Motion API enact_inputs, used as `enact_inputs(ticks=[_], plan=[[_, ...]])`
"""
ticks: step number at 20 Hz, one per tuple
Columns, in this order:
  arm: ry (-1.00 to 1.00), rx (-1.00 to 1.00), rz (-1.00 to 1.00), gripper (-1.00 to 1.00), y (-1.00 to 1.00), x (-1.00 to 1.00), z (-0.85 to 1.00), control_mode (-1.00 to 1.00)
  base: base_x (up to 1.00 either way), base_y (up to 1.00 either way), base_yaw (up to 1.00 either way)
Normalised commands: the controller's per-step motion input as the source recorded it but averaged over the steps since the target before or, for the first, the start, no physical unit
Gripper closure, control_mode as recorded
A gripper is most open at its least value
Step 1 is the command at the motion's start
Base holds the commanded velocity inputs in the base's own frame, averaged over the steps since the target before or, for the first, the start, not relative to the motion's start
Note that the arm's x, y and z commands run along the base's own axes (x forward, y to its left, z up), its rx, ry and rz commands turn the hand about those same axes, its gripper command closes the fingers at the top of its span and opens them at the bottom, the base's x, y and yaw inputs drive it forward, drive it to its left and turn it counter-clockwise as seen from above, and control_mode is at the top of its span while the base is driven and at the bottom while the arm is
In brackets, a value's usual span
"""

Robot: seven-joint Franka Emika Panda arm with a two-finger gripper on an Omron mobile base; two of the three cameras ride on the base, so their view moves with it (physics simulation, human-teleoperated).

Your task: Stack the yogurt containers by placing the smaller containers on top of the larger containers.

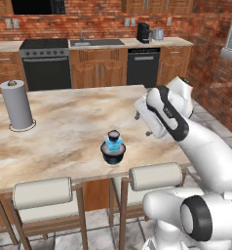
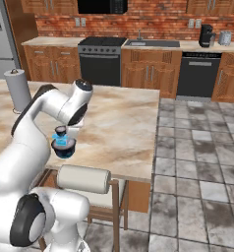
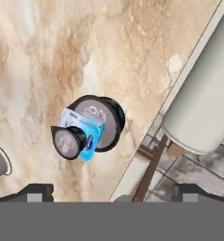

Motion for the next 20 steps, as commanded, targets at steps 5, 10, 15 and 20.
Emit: enact_inputs(ticks=[5, 10, 15, 20], plan=[[-0.13, 0.14, 0.0, -1.0, -0.52, -0.57, 0.3, -1.0, 0.0, 0.0, 0.0], [-0.16, 0.13, -0.01, -1.0, -0.59, -0.56, 0.26, -1.0, 0.0, 0.0, 0.0], [-0.16, 0.12, -0.02, -1.0, -0.56, -0.52, 0.32, -1.0, 0.0, 0.0, 0.0], [-0.17, 0.12, -0.02, -1.0, -0.51, -0.53, 0.3, -1.0, 0.0, 0.0, 0.0]])
